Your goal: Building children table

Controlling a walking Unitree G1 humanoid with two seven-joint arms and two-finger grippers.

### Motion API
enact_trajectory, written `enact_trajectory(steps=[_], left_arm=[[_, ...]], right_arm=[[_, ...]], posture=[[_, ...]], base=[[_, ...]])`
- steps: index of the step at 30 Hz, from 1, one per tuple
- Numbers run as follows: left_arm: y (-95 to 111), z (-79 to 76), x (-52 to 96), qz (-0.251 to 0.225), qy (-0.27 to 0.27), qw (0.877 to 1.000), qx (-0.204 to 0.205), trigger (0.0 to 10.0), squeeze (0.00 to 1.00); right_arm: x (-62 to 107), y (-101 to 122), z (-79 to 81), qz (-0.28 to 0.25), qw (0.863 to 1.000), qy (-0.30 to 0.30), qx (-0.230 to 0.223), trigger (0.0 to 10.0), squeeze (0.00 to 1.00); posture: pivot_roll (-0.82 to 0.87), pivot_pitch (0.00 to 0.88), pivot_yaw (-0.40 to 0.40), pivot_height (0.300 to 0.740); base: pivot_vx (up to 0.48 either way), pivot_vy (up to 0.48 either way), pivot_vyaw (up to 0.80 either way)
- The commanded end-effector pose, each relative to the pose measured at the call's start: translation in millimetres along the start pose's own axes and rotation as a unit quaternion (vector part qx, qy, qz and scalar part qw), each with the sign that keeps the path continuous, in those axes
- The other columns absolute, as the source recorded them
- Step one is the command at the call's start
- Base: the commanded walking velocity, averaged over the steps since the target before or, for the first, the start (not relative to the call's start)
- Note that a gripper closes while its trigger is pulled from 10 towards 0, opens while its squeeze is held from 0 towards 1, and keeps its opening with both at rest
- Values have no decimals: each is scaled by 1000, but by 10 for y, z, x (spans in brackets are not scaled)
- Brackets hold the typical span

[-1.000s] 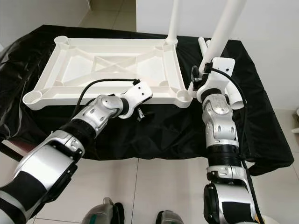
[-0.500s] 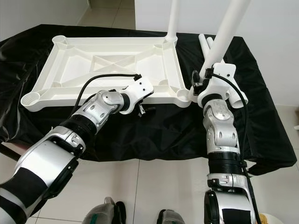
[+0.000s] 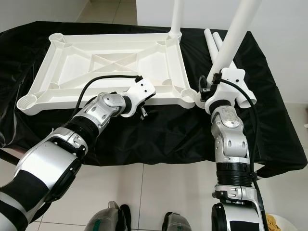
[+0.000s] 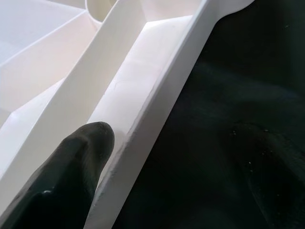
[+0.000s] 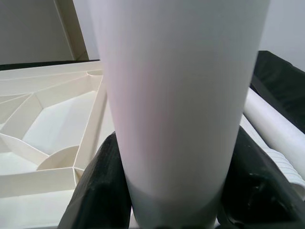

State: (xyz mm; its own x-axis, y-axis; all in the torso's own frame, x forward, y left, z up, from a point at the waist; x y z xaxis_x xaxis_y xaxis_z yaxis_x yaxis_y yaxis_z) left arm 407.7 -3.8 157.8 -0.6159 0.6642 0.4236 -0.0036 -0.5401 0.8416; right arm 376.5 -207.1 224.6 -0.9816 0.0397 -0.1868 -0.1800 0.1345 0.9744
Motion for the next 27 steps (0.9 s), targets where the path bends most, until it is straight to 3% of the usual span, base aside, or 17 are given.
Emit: enact_trajectory(steps=[1,11,12,16,27], left_arm=[[-163,-4,-13,37,13,999,5,10000,0],[-251,-174,-6,42,-55,998,14,10000,0],[-250,-208,15,37,-78,996,36,10000,0],[-240,-241,61,25,-104,993,57,10000,0],[-258,-422,266,2,-199,979,38,10000,0]], right_arm=[[27,-29,0,7,1000,2,5,10000,0],[15,7,-20,5,1000,0,8,10000,0],[13,13,-25,5,1000,-1,8,10000,0],[17,22,-35,3,1000,-2,9,10000,0],[3,21,-46,3,1000,-4,12,10000,0]], posture=[[-66,146,67,740],[-68,127,72,740],[-71,123,74,740],[-73,117,77,740],[-70,101,78,740]], base=[[0,0,0],[0,0,0],[0,0,0],[0,0,0],[0,0,0]])
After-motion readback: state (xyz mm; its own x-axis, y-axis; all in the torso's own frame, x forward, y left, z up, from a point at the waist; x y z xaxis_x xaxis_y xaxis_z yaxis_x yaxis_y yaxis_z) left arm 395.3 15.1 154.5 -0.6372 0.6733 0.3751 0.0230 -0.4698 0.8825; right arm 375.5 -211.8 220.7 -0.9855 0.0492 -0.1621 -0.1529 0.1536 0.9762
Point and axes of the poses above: a point about 5 cm out from each wrist's last joint towards the gripper, its own x axis pointing back from the gripper into the wrist, its own y axis along the axis of the wrist's last joint, z = x × y, the point moved 4 cm from there along -x, pointing out of the wrist towards the gripper, and after that the axes turned 4 degrees about x, right-handed, at the moved point
